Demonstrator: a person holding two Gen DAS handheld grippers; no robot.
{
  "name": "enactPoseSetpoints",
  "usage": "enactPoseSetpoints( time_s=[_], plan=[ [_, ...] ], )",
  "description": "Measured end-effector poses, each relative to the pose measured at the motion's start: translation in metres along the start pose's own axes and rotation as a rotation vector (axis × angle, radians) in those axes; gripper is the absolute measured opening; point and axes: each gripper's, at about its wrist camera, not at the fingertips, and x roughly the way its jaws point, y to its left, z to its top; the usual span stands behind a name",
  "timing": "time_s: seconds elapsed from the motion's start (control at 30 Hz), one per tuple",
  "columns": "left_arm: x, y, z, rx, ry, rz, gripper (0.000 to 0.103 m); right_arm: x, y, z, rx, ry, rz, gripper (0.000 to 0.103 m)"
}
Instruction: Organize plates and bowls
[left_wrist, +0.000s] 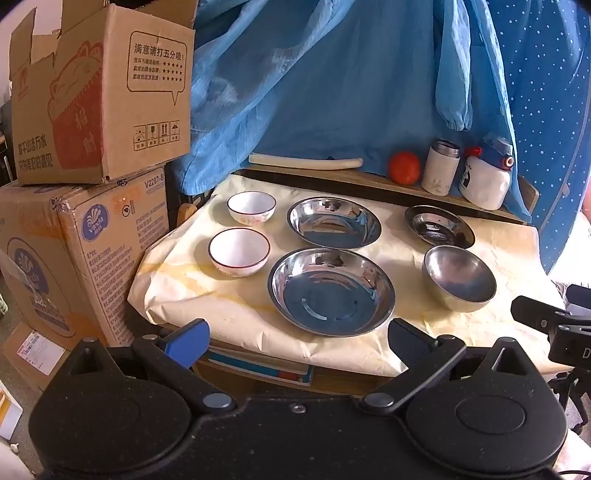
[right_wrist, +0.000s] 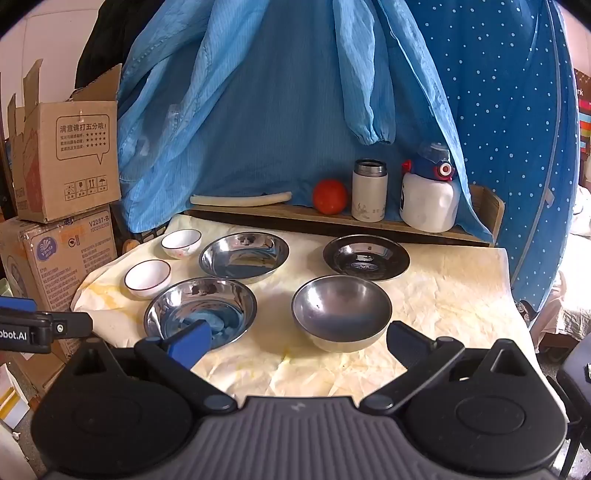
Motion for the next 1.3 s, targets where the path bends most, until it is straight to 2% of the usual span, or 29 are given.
enactPoseSetpoints(
  time_s=[1.3],
  plan=[
    [0.0005, 0.0004, 0.0005, -0.001, 0.005, -0.002, 0.102, 0.0036, 0.0009, 0.0008, 0.002, 0.0, -0.001, 0.103]
  ],
)
